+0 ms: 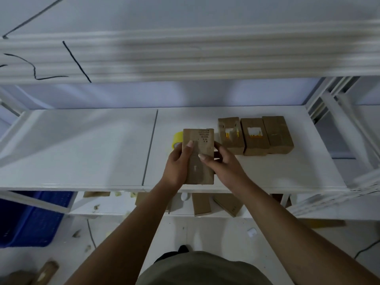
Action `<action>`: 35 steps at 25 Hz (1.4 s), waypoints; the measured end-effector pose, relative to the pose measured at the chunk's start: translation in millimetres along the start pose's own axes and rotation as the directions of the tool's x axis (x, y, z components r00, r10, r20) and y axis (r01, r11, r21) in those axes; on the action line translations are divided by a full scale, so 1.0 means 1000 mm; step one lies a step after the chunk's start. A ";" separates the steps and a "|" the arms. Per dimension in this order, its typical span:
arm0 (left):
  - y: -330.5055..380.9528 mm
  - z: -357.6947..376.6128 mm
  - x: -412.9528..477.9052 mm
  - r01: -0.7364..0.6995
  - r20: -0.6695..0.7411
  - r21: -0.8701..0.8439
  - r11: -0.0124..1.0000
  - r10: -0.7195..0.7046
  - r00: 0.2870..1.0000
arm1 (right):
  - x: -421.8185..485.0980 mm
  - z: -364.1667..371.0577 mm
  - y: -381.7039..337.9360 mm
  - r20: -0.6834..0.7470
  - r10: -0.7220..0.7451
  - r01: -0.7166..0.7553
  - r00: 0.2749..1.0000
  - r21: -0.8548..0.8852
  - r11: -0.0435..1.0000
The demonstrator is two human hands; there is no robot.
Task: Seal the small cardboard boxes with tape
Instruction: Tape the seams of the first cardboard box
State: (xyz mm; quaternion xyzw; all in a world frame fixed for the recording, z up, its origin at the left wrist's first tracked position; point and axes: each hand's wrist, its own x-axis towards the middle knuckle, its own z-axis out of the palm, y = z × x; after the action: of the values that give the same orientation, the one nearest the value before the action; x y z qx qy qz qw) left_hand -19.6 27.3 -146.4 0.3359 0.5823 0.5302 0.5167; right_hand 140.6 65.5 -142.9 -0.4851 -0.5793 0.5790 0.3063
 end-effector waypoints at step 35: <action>-0.014 -0.077 0.146 -0.095 0.119 0.797 0.596 -0.002 0.993 | 0.056 0.004 0.065 -0.212 0.295 -0.331 0.932 -0.162 0.930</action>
State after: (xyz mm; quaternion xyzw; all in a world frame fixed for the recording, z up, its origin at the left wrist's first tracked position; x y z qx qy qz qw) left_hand -125.8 140.4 -202.9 0.5750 0.7206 0.2067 0.3278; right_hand 131.6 106.4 -218.4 -0.6505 -0.5173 0.5137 0.2131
